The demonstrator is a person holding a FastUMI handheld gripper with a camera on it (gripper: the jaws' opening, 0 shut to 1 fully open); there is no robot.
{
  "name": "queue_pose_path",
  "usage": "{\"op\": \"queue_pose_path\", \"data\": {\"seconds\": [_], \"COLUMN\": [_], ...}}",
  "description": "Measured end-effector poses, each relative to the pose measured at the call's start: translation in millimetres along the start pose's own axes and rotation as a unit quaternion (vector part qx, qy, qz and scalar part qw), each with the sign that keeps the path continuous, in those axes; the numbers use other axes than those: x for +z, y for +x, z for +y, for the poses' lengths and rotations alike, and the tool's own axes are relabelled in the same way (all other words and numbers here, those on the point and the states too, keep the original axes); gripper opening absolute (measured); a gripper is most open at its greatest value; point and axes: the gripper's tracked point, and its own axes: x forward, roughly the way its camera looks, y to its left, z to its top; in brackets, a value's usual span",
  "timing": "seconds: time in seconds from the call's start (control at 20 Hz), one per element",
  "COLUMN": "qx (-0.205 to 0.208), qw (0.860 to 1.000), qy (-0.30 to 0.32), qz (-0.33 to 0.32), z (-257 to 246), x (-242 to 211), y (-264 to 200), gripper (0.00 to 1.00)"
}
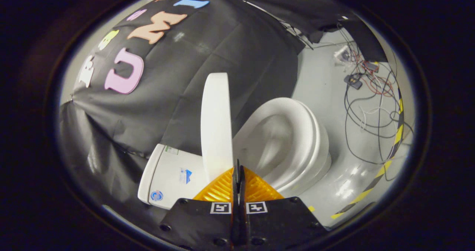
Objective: Open the toilet lid.
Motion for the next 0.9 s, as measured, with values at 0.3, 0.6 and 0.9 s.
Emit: {"op": "queue_pose_path", "data": {"seconds": [0.3, 0.6, 0.9], "qx": [-0.012, -0.035, -0.026], "qw": [0.998, 0.990, 0.986], "qy": [-0.062, -0.137, -0.167], "qz": [-0.016, -0.014, -0.008], "z": [32, 69, 99], "x": [-4, -4, -10], "y": [-7, -12, -13], "gripper": [0.01, 0.01, 0.01]}}
